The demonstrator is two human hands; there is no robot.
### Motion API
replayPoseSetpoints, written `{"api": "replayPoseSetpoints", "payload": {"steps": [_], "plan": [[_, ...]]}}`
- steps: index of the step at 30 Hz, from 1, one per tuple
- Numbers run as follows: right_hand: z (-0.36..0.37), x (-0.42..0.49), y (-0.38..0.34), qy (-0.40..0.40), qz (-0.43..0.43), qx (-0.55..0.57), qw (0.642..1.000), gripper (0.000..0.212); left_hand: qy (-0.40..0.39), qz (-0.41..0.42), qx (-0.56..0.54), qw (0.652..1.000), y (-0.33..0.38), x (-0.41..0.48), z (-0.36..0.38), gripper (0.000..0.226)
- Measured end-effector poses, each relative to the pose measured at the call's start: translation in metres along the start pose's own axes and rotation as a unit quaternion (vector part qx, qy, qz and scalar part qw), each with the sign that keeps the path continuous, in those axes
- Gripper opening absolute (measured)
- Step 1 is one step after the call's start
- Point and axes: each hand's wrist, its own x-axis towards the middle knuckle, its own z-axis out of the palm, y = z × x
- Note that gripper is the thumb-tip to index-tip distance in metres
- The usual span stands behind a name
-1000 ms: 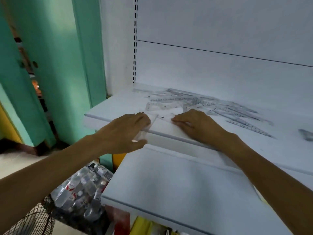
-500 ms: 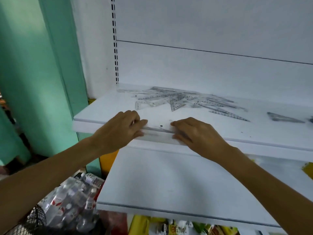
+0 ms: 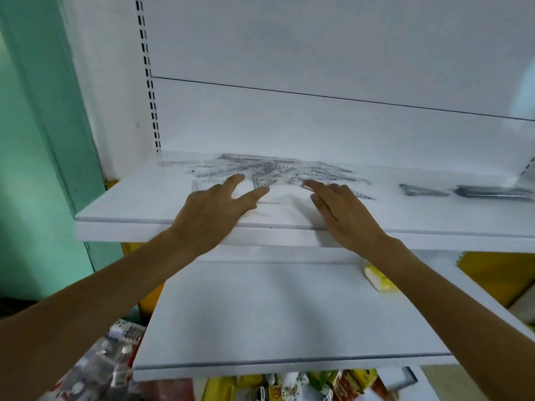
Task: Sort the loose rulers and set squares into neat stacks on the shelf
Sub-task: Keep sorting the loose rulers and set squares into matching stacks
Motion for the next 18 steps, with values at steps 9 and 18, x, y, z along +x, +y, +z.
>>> {"api": "replayPoseSetpoints", "payload": {"steps": [9,18], "plan": [[-0.057,-0.041,0.076,-0.004,0.141,-0.015,0.99,0.04,0.017,0.029,-0.178,0.983,0.08,0.082,0.039,0.037],[-0.136,-0.099,0.204,0.026,0.229,-0.07,0.971,0.041,-0.035,0.085,-0.209,0.974,0.215,0.182,0.08,0.037]]}}
